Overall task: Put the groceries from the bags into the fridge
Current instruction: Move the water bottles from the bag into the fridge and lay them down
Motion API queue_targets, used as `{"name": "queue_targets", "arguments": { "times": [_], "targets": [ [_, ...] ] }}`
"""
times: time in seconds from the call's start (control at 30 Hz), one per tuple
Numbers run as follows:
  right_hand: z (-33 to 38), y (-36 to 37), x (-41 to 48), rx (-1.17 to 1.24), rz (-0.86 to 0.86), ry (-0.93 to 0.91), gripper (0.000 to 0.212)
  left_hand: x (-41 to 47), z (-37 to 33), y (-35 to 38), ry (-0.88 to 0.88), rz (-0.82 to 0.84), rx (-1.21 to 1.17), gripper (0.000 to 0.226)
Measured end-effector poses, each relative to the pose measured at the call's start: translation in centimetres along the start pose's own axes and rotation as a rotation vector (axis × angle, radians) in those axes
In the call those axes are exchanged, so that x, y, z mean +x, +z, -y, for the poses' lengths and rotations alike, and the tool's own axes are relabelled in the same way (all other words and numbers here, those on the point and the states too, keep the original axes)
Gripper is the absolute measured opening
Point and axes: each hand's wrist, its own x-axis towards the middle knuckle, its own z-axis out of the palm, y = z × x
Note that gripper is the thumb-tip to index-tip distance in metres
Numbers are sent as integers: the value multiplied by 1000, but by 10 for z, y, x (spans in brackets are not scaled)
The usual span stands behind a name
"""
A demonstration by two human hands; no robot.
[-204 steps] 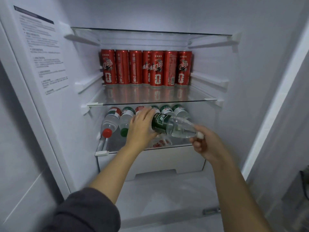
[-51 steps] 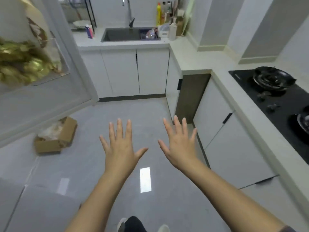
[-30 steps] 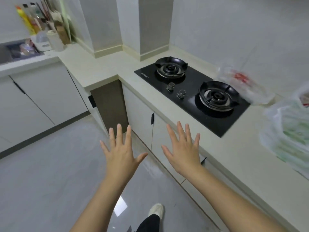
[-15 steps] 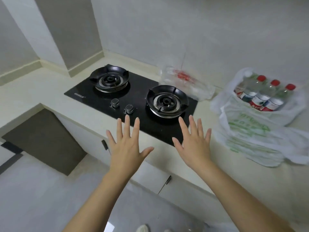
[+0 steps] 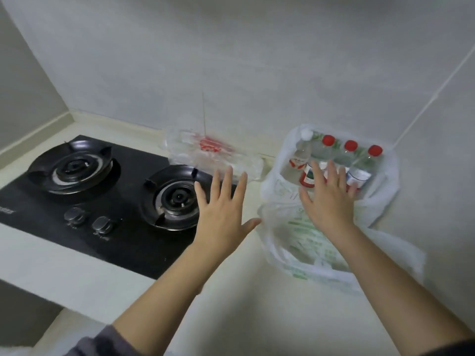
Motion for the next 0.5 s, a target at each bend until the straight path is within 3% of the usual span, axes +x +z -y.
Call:
{"name": "queue_targets", "arguments": {
  "times": [0.23,0.33,0.5],
  "targets": [
    [-66,19,92,44,3,117,62,127,-88,20,184,4,46,87],
    [-83,20,128,75,-11,143,54,176,-122,31,263,-23,86,69],
    [-103,29,168,25,-47,106,24,242,-161,49,283,31,80,47]
  ]
}}
